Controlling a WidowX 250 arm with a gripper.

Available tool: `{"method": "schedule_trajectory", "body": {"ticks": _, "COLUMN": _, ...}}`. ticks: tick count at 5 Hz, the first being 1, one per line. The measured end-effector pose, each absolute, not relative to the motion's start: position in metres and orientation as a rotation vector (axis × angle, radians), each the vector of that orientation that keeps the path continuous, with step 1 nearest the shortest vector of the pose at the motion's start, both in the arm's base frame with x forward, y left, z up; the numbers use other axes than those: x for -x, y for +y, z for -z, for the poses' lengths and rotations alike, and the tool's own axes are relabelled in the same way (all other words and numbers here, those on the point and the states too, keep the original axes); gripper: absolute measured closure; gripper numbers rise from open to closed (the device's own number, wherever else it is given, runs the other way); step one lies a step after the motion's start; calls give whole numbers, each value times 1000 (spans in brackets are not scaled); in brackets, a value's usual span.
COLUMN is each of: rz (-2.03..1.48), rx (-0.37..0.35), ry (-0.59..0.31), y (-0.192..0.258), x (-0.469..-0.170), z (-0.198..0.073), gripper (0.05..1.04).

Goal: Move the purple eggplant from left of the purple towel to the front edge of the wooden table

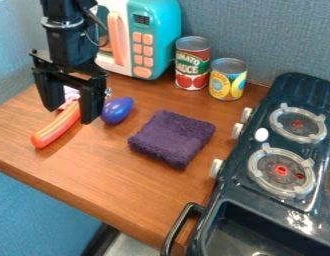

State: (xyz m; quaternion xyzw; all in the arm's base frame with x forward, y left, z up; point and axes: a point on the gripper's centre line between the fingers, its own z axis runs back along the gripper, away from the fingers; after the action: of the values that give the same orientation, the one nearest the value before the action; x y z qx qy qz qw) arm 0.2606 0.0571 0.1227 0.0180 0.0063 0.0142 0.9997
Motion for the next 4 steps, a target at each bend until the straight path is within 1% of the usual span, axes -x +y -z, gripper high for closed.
{"method": "schedule_trajectory", "body": {"ticks": 1, "rz": -28, "rx": -33, "ry": 32, "y": 57, "x": -260, "z": -118, "gripper": 83}}
{"method": "schedule_trajectory", "body": {"ticks": 2, "rz": -10, "rx": -30, "ry": 43, "y": 61, "x": -277, "z": -105, "gripper": 83}}
{"method": "schedule_trajectory", "body": {"ticks": 4, "rz": -23, "rx": -31, "ry": 24, "y": 85, "x": -320, "z": -97, "gripper": 83}}
